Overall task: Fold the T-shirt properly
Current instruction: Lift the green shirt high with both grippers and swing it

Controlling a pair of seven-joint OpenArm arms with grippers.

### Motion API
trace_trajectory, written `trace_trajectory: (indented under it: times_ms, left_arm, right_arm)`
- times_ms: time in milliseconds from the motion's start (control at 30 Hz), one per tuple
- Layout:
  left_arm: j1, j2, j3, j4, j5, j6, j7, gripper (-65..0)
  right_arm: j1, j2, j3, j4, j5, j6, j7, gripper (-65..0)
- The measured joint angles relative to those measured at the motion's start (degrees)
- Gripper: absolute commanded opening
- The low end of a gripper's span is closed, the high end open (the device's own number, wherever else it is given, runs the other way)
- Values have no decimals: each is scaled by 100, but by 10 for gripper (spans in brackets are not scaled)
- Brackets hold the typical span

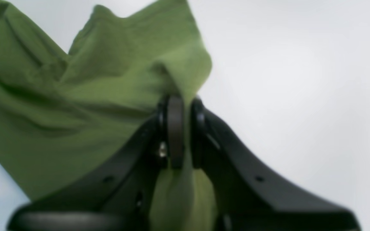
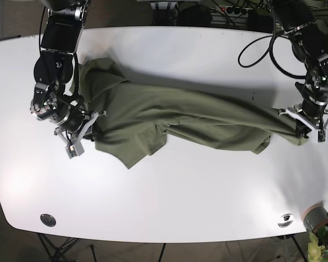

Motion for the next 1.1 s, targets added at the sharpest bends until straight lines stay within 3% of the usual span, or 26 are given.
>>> trace_trajectory:
  times_ms: [200, 300, 433, 600, 733, 800, 867, 1100]
  left_arm:
    - [-1016, 116, 122, -33, -4, -81, 533, -650]
    - [-1672, 28, 549, -291, 52, -37, 562, -650]
    - [-2221, 72, 660, -332, -59, -74, 566, -650]
    - [-3132, 13, 1097, -1019, 234, 17, 647, -650]
    - [-3639, 83, 1156, -1172, 269, -74, 619, -650]
    - [-3908, 66, 1161, -1360, 376, -61, 616, -650]
    - [-4354, 9, 1255, -1786, 509, 0, 627, -650]
    - [-5270, -177, 1368, -2083, 367, -94, 581, -650]
  right_arm:
    - [780, 203, 31, -35, -68, -17, -348, -626]
    - [1250, 297, 0, -116, -17, -35, -332, -626]
    - [1864, 306, -2, -146, -9, -11, -741, -626]
    - [2702, 509, -7, -575, -63, -15, -813, -626]
    - [3283, 601, -341, -634, -55, -13, -809, -626]
    - [3567, 732, -551, -763, 50, 83, -793, -626]
    - [4030, 828, -758, -1097, -66, 22, -802, -626]
    - [5224, 944, -1213, -1360, 48, 63, -758, -626]
